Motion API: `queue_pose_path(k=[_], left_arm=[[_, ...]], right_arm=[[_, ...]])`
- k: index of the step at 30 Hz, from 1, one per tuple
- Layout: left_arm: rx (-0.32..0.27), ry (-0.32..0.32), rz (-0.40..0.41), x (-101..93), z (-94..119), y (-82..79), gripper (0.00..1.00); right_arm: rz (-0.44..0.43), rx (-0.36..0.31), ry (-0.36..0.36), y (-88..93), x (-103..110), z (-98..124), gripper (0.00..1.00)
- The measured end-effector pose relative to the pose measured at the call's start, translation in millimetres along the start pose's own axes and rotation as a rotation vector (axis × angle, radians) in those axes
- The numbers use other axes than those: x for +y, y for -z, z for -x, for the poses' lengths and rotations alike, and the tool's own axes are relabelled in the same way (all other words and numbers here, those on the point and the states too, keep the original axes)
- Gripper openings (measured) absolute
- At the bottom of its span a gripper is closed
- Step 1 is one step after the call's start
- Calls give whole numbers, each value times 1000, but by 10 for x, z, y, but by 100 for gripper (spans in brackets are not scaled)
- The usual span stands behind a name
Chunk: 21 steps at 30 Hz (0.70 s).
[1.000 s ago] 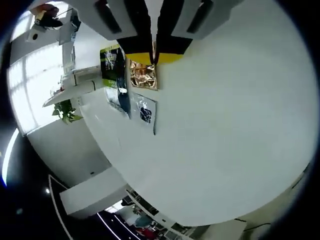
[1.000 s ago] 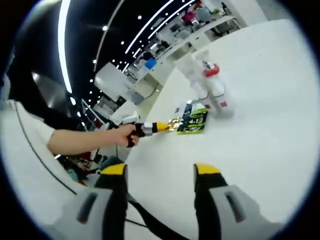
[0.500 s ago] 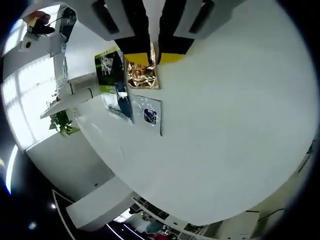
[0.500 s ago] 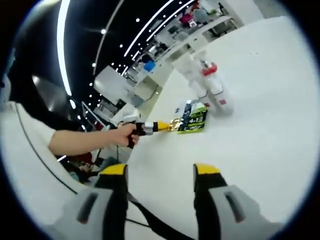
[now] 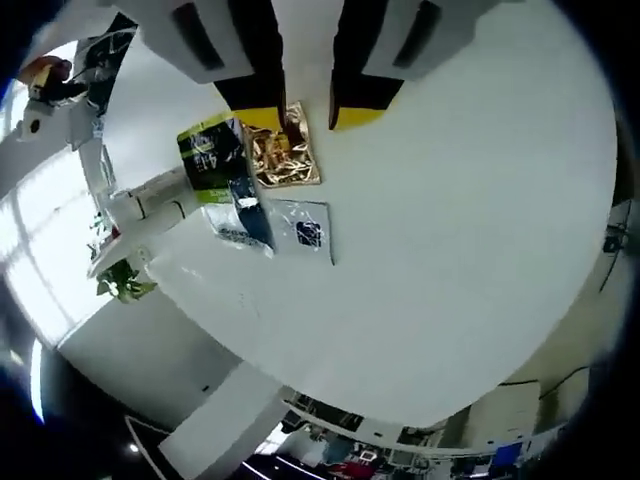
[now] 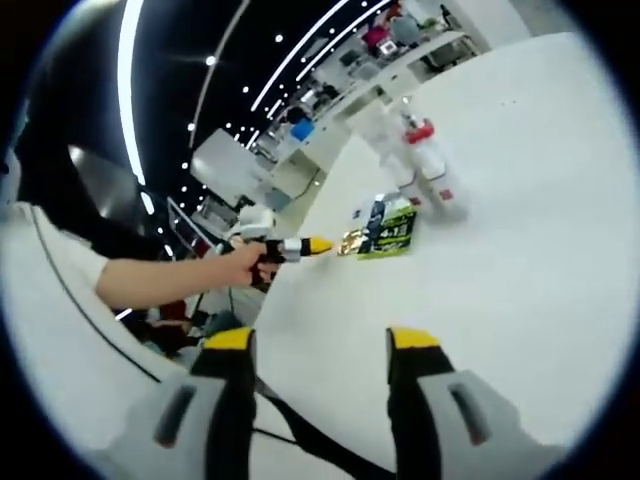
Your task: Arrange the skincare products in the storage area until every visible bottle or jar stands upright without overlapping.
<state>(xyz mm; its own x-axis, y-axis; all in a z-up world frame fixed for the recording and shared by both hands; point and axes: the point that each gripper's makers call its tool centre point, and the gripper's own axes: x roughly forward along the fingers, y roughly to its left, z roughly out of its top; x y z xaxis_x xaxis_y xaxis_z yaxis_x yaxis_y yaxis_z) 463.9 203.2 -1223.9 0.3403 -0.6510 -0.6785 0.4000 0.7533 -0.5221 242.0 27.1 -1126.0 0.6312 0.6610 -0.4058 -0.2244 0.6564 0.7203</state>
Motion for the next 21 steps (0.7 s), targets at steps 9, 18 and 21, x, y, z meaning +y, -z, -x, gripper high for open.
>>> queue_pose_path(k=[9,18,21], left_arm=[[60,41,-53,-115,-229,154,16],[86,-19,-49,5,-256,179,14],[91,-14,-45,-9,-249,197,15]], right_arm=[[3,-17,9,-17,38,99,50],[-19,-41,46,17,-43,222,50],[-17,-36,46,26,-35,204,50]])
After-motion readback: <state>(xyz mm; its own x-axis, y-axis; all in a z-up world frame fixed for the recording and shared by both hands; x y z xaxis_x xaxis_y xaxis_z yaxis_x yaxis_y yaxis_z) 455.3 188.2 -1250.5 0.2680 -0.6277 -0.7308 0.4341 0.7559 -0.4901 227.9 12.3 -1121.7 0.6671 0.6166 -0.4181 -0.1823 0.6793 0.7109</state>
